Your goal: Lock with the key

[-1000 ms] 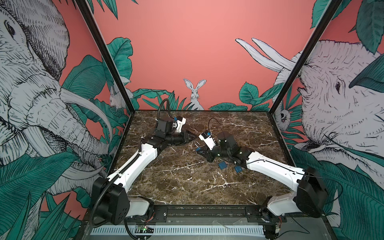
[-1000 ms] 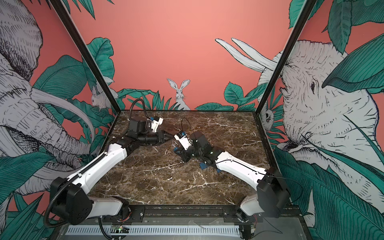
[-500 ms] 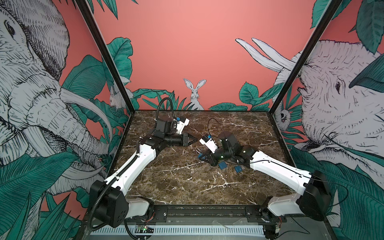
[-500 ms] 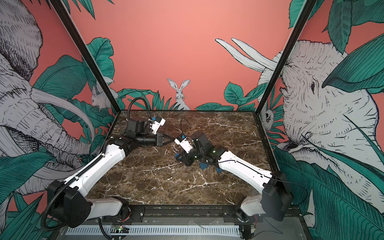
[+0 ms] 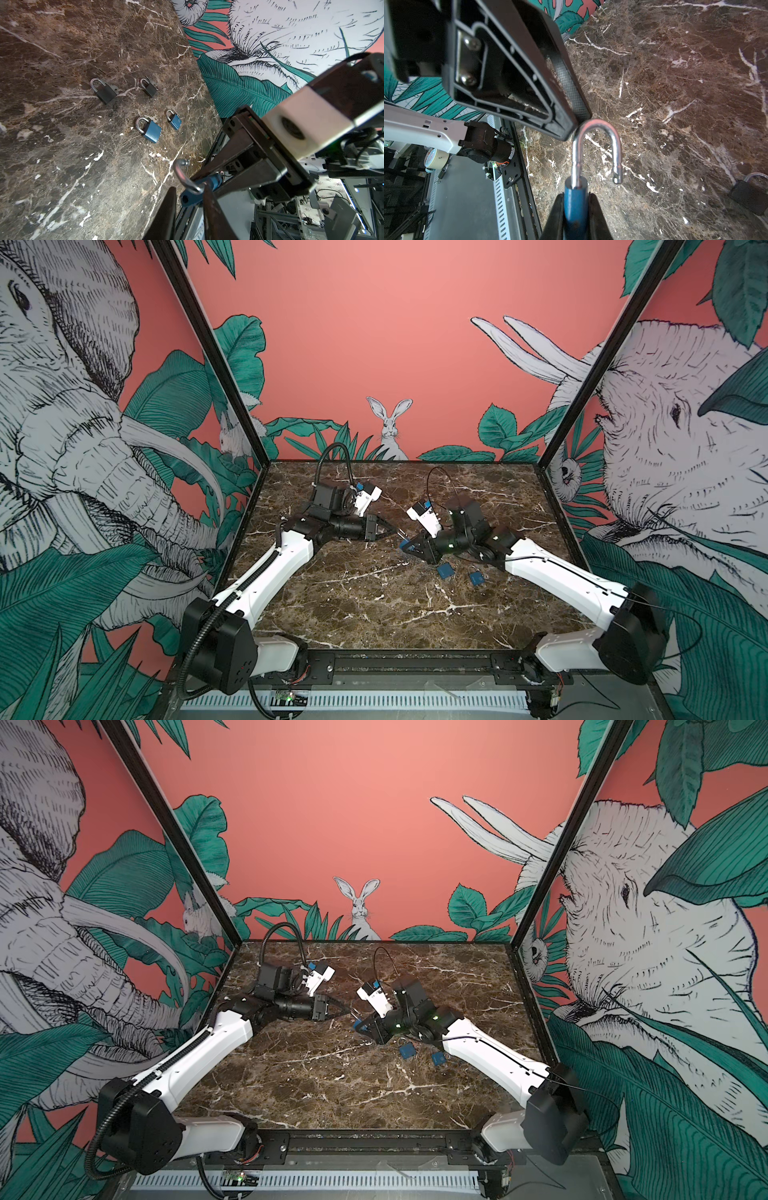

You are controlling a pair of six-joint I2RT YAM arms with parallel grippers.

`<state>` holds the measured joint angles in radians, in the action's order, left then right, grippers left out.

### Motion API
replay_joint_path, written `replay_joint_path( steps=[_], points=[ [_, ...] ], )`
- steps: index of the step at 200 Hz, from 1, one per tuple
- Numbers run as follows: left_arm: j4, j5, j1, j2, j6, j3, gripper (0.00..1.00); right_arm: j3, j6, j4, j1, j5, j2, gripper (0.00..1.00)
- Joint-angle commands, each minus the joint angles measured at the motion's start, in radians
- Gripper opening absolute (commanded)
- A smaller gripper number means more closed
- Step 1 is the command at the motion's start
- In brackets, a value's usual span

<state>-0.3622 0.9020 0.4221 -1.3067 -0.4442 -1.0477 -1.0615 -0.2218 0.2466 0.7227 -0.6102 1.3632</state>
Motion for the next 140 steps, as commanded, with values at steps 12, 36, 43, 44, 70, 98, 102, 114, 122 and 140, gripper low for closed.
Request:
replay_joint_path(
  steps=[12,36,43,44,70,98,102,114,122,140],
  points=[
    [0.023,0.012,-0.001,0.024,-0.001,0.005,0.25,-0.023,-0.019,-0.062,-0.009,-0.050,-0.021,0.00],
    [0.084,-0.037,-0.002,0.020,-0.050,-0.004,0.24,-0.025,-0.012,-0.047,-0.007,-0.036,-0.004,0.00],
    [0.095,-0.053,-0.002,0.015,-0.062,-0.008,0.25,-0.024,-0.012,-0.044,-0.007,-0.037,-0.001,0.00],
    [0.097,-0.055,-0.003,0.014,-0.063,-0.008,0.24,-0.024,-0.012,-0.045,-0.007,-0.037,0.000,0.00],
    [0.116,-0.079,-0.002,-0.007,-0.096,-0.022,0.24,-0.021,-0.015,-0.045,-0.006,-0.039,-0.001,0.00],
    [0.125,-0.084,-0.001,-0.018,-0.110,-0.028,0.25,-0.023,-0.016,-0.043,-0.006,-0.041,0.001,0.00],
    [0.132,-0.077,0.000,-0.020,-0.113,-0.027,0.26,-0.023,-0.014,-0.042,-0.006,-0.044,0.002,0.00],
    [0.146,-0.059,0.003,-0.022,-0.119,-0.027,0.26,-0.026,-0.016,-0.044,-0.006,-0.050,0.009,0.00],
    [0.147,-0.051,0.011,-0.023,-0.114,-0.030,0.26,-0.027,-0.018,-0.042,-0.007,-0.052,0.013,0.00],
    [0.144,-0.031,0.028,-0.026,-0.103,-0.038,0.26,-0.034,-0.012,-0.028,-0.007,-0.044,0.024,0.00]
  ],
)
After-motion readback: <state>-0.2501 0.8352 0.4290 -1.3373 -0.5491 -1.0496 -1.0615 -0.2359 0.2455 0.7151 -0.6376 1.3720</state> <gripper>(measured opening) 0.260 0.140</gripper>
